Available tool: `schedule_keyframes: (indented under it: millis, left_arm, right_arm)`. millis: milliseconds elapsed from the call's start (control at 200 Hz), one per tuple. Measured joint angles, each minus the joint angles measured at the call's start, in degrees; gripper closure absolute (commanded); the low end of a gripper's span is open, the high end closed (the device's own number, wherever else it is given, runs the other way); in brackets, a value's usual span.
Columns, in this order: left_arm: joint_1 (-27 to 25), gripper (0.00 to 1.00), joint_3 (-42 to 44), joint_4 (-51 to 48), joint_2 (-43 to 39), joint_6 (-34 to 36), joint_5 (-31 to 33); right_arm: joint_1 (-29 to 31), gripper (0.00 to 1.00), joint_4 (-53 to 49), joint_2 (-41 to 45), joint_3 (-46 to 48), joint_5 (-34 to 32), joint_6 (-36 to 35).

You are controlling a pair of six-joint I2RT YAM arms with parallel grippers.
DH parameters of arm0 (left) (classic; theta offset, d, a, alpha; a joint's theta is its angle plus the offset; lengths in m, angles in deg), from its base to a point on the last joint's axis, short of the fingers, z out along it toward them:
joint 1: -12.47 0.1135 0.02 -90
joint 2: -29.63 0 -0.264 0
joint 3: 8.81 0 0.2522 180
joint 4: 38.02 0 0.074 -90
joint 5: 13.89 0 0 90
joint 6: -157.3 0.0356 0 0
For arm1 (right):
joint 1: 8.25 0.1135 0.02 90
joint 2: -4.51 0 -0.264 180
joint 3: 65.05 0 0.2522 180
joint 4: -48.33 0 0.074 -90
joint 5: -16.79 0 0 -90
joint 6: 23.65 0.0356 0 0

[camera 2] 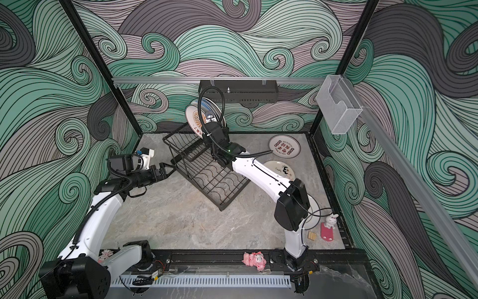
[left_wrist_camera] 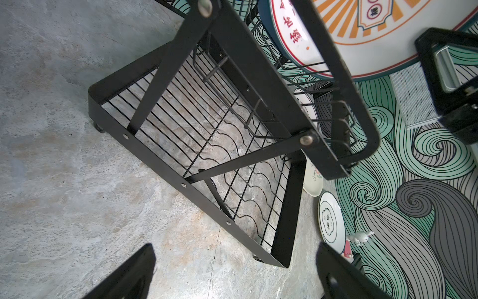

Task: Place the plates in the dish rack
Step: 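Lower the sunburst plate into the rack slots beside the blue-striped plates, then open and withdraw the right gripper while the left gripper moves beside the rack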

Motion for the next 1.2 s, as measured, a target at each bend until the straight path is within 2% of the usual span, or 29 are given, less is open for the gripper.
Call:
schedule_keyframes:
  millis: [240,395,640,806,1001,1201]
  left_arm:
    - [0.00,0.01,0.04,0.00,-0.02,0.00,-0.02]
    - [0.00,0.01,0.11,-0.02,-0.02,0.00,-0.02]
    - [0.00,0.02,0.11,-0.02,-0.02,0.00,0.09]
    - [0.00,0.01,0.11,-0.04,-0.07,0.11,0.68]
    - [0.00,0.01,0.11,-0.22,-0.13,0.20,1.22]
    - [-0.42,0.02,0.11,-1.42,-0.57,0.94,3.80]
  right_arm:
    - [0.00,0.81,0.98,0.13,0.98,-0.07,0.90]
    - [-0.04,0.71,1.03,0.13,1.01,-0.50,0.81]
    - [-0.17,0.48,0.83,0.15,0.98,-0.81,0.20]
    - [-0.17,0.37,-0.76,1.62,0.98,0.31,-0.72]
    - [-0.24,0.29,-3.06,10.23,4.15,2.51,-1.14]
    - [-3.08,0.25,-7.34,23.96,13.51,8.96,-0.13]
